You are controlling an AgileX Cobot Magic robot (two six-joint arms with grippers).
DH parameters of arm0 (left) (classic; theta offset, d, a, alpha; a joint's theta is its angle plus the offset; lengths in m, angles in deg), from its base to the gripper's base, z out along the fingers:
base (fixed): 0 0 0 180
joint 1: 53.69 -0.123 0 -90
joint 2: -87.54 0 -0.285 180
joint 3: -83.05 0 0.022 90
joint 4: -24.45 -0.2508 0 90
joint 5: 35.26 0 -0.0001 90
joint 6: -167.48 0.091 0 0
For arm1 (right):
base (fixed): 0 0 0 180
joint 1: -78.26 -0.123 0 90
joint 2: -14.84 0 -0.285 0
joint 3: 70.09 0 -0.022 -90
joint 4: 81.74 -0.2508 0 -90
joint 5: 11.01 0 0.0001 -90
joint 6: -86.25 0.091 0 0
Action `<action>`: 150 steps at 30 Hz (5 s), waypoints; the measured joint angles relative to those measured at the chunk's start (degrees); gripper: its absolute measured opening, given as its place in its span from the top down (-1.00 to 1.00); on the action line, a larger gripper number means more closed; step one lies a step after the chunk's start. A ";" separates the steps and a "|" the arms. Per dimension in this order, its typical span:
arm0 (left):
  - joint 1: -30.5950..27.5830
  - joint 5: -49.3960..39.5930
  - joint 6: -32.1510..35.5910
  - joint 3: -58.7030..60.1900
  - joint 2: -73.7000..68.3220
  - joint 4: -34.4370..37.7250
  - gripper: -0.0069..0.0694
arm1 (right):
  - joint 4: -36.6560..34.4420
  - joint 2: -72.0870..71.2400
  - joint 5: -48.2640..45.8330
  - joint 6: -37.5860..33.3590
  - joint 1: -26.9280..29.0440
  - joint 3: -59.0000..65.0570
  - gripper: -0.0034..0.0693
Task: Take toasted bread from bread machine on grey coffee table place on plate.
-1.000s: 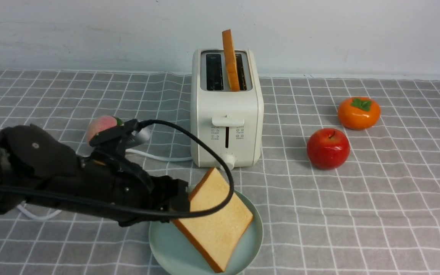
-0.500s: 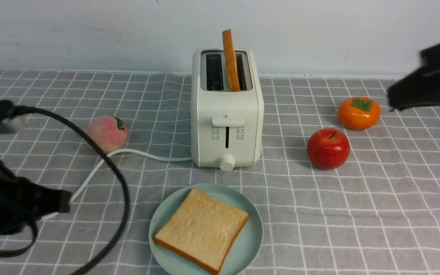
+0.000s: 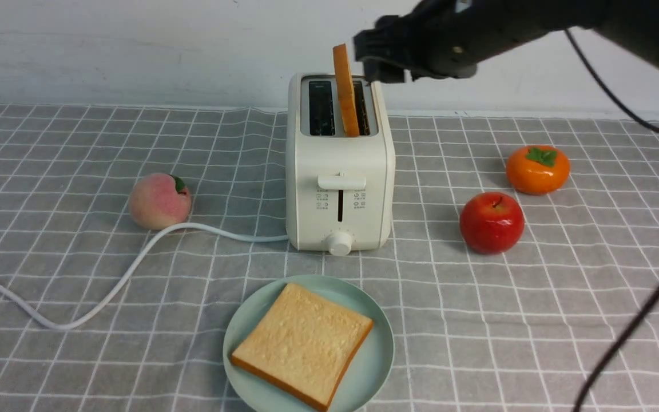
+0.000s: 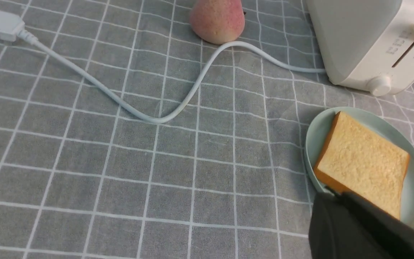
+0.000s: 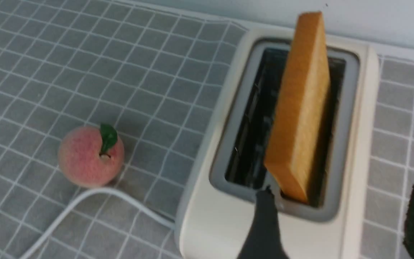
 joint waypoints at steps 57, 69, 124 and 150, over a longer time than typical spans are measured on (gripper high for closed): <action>0.00 4.67 -3.19 1.30 2.62 -0.63 0.86 | -51.33 -2.45 -25.36 -34.95 3.27 25.45 0.64; 0.00 2.98 -3.19 1.30 2.62 -0.47 0.86 | -47.67 -0.01 -13.85 -35.17 1.80 25.51 0.47; 0.00 15.74 -3.19 1.30 2.62 -0.58 0.86 | 29.86 -97.00 6.30 22.50 1.80 74.61 0.87; 0.00 13.99 -3.14 1.30 2.62 -3.49 0.83 | 33.32 -103.53 20.67 22.56 1.80 85.16 0.77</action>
